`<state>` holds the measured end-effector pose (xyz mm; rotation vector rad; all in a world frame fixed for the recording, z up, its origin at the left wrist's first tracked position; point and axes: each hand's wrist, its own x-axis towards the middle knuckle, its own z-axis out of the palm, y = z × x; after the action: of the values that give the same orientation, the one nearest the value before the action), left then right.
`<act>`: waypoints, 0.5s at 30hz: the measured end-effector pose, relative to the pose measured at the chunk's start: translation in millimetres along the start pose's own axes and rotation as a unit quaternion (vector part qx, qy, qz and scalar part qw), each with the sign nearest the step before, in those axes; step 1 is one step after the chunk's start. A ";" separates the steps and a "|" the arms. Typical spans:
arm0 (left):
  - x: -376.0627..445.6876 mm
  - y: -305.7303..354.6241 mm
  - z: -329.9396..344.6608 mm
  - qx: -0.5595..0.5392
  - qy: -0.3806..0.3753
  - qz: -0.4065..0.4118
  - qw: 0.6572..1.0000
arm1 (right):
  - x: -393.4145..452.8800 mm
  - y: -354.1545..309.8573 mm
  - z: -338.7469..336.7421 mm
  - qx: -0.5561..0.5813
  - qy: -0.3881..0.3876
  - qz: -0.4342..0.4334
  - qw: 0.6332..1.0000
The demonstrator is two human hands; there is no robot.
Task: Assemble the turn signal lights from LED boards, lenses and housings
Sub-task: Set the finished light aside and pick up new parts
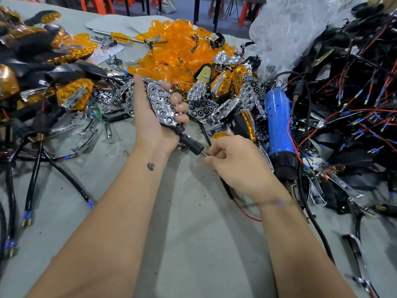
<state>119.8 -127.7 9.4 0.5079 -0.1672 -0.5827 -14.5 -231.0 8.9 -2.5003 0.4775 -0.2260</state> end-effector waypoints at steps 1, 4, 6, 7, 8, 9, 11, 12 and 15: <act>0.3 -0.3 -0.8 -0.003 0.000 -0.002 1.000 | 1.1 0.4 -1.1 -0.009 -0.001 -0.006 1.000; 1.1 -1.0 -1.3 -0.012 -0.001 0.000 1.000 | 2.7 1.8 -4.9 -0.028 -0.014 -0.013 0.999; 1.5 -2.2 -1.3 -0.035 0.000 0.002 0.999 | 2.6 3.1 -7.1 -0.002 -0.026 -0.007 1.000; 1.8 -2.4 -1.4 -0.051 0.002 0.004 0.999 | 2.4 3.1 -7.4 0.016 -0.027 -0.004 0.999; 1.9 -2.1 -1.3 -0.063 0.006 0.008 0.998 | 2.1 3.1 -7.1 0.036 -0.021 -0.001 0.999; 2.0 -1.5 -1.3 -0.072 0.013 0.013 0.997 | 2.3 3.2 -6.3 0.056 -0.007 0.001 0.998; 1.8 -1.0 0.1 -0.082 0.027 0.018 0.996 | 2.7 4.1 -4.7 0.101 0.032 0.012 0.994; 1.6 -1.3 0.7 -0.088 0.034 0.017 0.995 | 2.8 4.7 -4.5 0.120 0.047 0.019 0.992; 1.7 -4.1 0.0 -0.108 0.039 0.024 0.993 | 3.3 8.3 -6.5 0.170 0.083 0.031 0.982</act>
<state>119.3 -131.6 7.4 0.3164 -0.0403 -0.5261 -15.6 -242.0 9.7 -2.1403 0.5341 -0.4544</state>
